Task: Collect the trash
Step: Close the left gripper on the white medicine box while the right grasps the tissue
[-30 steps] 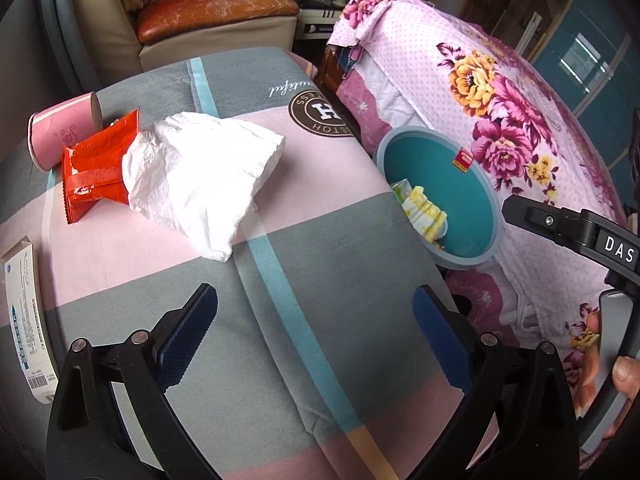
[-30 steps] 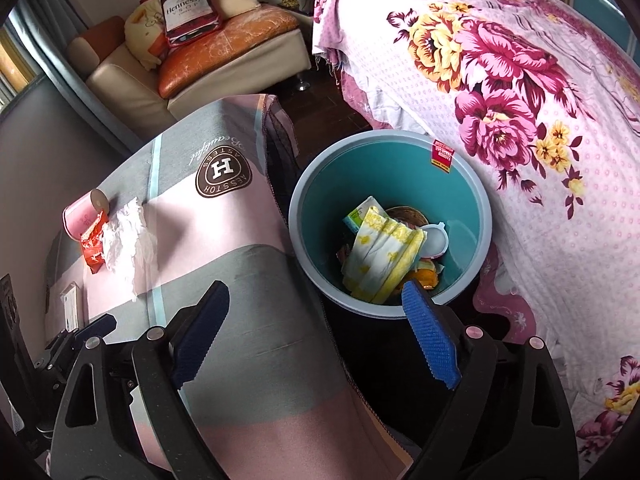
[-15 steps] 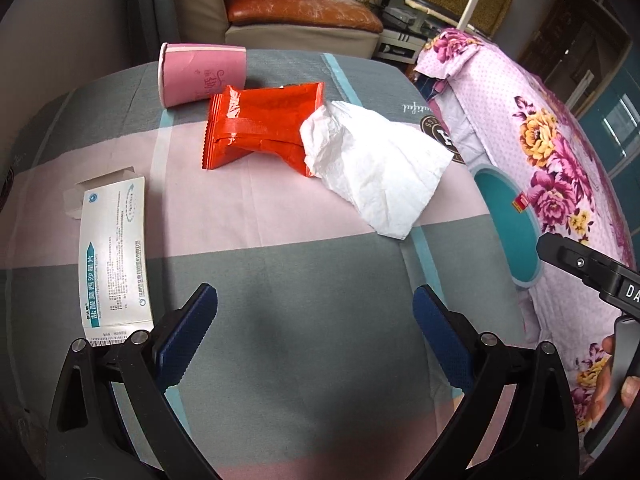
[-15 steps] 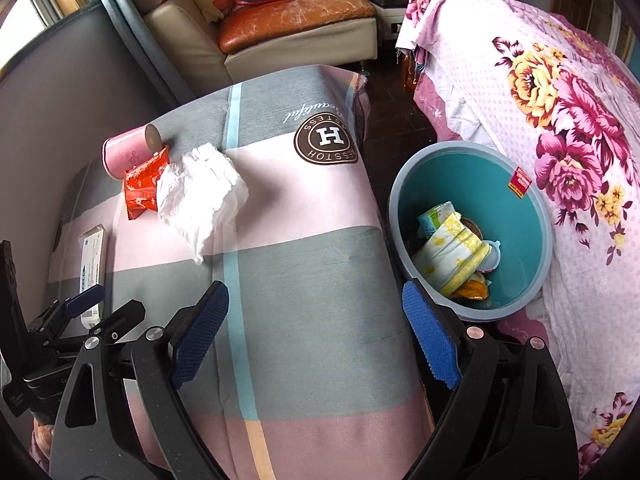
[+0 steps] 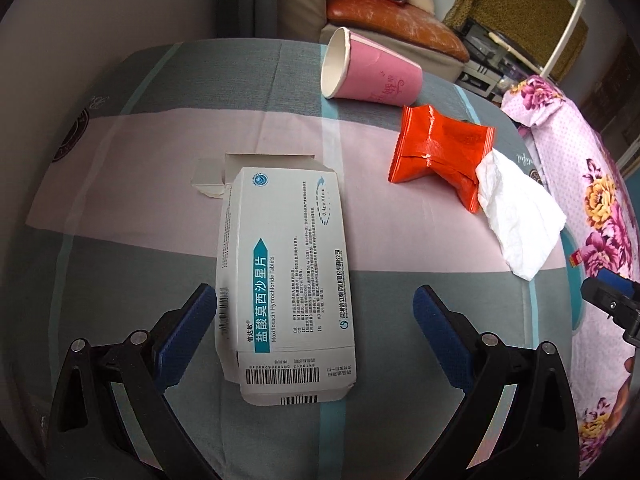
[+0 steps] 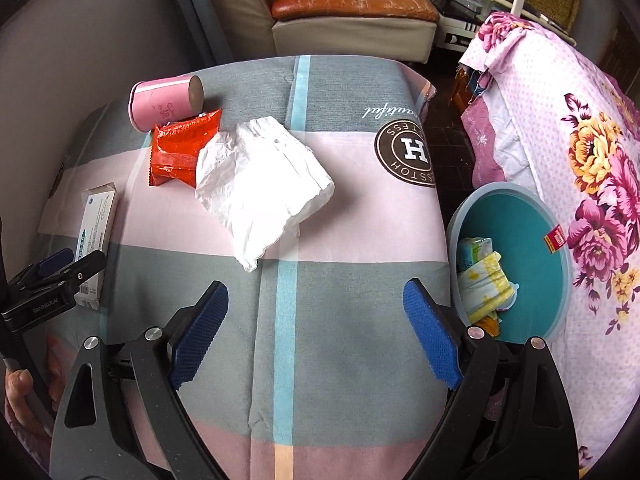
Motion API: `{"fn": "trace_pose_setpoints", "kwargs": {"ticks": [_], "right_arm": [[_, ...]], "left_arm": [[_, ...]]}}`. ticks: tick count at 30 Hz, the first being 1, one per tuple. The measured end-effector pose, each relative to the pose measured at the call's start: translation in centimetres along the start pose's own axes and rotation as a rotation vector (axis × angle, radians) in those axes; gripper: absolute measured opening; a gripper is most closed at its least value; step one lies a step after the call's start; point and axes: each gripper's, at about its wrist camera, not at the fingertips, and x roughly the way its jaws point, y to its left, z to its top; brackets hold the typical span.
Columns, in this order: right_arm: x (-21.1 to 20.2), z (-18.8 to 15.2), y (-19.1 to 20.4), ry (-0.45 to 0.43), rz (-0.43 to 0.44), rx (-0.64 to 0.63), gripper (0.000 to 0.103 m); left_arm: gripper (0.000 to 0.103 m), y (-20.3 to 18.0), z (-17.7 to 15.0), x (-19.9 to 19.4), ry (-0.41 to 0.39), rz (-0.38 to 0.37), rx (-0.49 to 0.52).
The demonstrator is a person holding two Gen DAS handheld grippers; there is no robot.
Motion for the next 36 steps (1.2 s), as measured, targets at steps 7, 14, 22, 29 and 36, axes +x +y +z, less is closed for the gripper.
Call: {"fn": "trace_pose_setpoints", "kwargs": {"ticks": [7, 14, 22, 29, 36], "right_arm": [[1.1, 2.6, 2.7, 0.012, -0.016, -0.119, 0.085], [3.1, 6.5, 4.5, -0.008, 0.003, -0.204, 0.086], [7.5, 8.3, 5.3, 0.047, 0.013, -0.257, 0.086], [9.8, 7.5, 4.6, 0.09, 0.022, -0.233, 0.086], [9.1, 5.9, 4.8, 0.076, 0.014, -0.217, 0.05]], "left_arm": [[0.099, 2.0, 0.6, 1.0, 0.014, 0.024, -0.039], [0.099, 2.3, 1.1, 2.2, 0.027, 0.044, -0.029], [0.099, 2.2, 2.2, 3.1, 0.007, 0.121, 0.013], [0.099, 1.7, 2.4, 3.5, 0.015, 0.143, 0.036], [0.099, 1.6, 2.1, 3.4, 0.038, 0.154, 0.011]]}}
